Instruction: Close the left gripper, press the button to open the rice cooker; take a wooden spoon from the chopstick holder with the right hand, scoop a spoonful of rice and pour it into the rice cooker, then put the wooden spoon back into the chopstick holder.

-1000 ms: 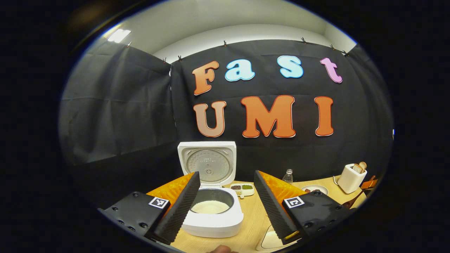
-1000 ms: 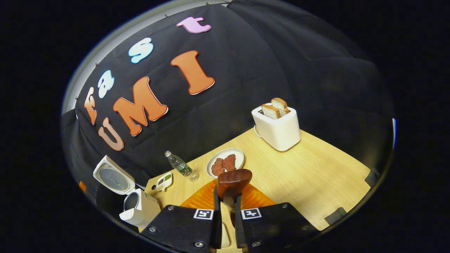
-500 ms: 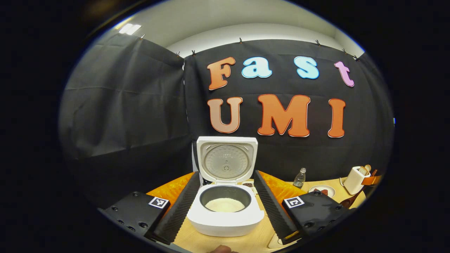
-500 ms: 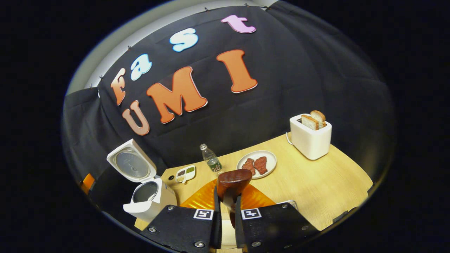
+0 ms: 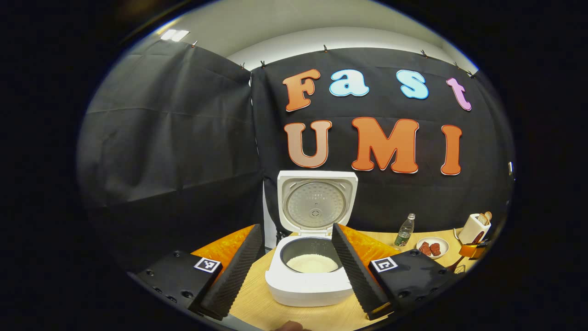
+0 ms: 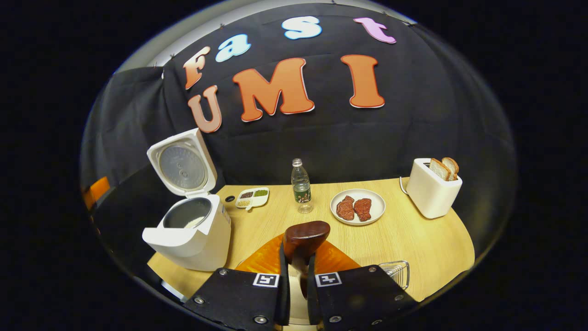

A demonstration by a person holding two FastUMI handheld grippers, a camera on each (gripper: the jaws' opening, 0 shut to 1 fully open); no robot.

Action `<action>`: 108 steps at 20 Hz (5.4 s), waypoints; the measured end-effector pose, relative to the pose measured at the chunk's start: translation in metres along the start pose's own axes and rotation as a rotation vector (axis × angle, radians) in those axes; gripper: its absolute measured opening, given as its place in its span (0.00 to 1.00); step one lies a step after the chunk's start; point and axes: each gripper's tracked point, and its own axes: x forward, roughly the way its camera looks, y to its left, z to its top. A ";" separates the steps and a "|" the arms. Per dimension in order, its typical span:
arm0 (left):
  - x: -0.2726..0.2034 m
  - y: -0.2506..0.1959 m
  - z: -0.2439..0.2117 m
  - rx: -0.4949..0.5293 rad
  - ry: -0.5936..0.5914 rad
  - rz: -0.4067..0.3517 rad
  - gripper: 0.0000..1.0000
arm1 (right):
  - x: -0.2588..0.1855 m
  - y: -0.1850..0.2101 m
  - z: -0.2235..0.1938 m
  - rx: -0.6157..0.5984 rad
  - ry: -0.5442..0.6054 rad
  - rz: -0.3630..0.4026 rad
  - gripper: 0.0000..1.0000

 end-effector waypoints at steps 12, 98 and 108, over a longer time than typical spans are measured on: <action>-0.004 0.021 -0.007 0.022 0.028 0.044 1.00 | 0.035 0.030 -0.077 -0.327 0.064 -0.014 0.15; 0.001 0.152 -0.033 -0.003 0.029 0.161 1.00 | 0.151 0.268 0.133 0.912 0.110 0.540 0.14; 0.021 0.148 -0.036 0.005 0.047 0.129 1.00 | 0.151 0.297 0.152 0.320 -0.106 0.428 0.14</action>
